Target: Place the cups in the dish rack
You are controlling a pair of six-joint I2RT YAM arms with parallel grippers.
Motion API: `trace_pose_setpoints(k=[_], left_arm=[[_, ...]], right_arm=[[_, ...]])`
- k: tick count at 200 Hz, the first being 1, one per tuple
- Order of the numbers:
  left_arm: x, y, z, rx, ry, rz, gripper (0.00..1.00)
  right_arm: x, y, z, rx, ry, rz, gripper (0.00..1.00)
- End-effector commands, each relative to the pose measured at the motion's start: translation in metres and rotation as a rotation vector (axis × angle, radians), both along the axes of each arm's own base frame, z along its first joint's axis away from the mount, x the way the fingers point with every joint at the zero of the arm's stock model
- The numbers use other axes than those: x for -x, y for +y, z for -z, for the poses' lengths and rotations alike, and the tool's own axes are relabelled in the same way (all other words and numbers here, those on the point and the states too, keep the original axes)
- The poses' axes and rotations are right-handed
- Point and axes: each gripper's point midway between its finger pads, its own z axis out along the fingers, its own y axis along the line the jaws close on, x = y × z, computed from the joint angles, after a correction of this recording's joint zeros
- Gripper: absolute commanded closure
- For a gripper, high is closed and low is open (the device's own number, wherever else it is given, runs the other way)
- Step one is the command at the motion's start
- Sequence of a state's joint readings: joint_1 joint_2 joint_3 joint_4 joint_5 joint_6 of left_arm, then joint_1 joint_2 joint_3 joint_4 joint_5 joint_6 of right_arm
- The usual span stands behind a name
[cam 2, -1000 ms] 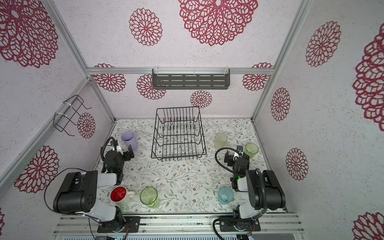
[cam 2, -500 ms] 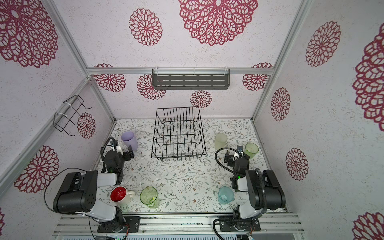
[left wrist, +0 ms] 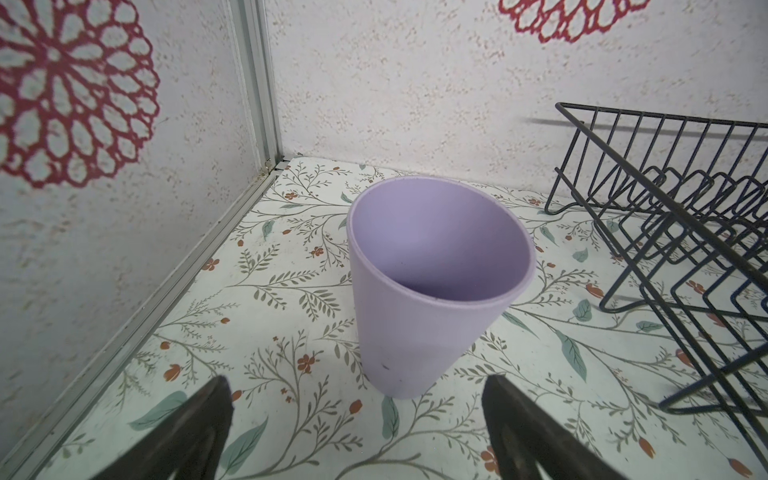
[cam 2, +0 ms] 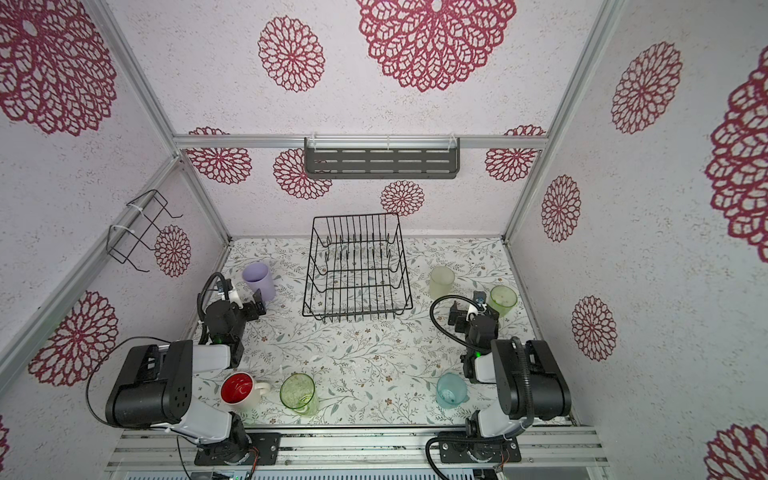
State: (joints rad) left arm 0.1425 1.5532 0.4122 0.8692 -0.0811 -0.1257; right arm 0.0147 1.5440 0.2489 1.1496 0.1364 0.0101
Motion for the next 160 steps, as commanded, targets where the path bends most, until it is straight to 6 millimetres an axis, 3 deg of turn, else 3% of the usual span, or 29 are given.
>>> trace_pose_setpoints(k=[1, 45, 71, 100, 132, 160], left_arm=[[-0.003, 0.002, -0.006, 0.007, -0.016, 0.006, 0.03], [-0.002, -0.008, -0.009, -0.012, -0.021, 0.054, 0.03], [0.004, -0.018, -0.025, -0.045, -0.012, 0.048, 0.03], [0.009, -0.028, -0.054, -0.085, -0.013, 0.039, 0.03], [0.024, -0.043, -0.100, -0.041, -0.094, -0.033, 0.03], [0.029, -0.072, -0.124, -0.037, -0.122, -0.023, 0.03]], right_arm=[[-0.006, -0.002, -0.016, -0.006, -0.053, 0.005, 0.01], [0.000, 0.007, -0.035, -0.003, -0.060, -0.050, 0.01], [-0.003, 0.011, -0.053, -0.046, 0.030, -0.059, 0.01], [0.002, -0.005, -0.079, -0.173, 0.066, 0.074, 0.01], [0.009, -0.013, -0.084, -0.348, 0.177, 0.190, 0.01], [0.001, 0.014, -0.098, -0.576, 0.205, 0.060, 0.01]])
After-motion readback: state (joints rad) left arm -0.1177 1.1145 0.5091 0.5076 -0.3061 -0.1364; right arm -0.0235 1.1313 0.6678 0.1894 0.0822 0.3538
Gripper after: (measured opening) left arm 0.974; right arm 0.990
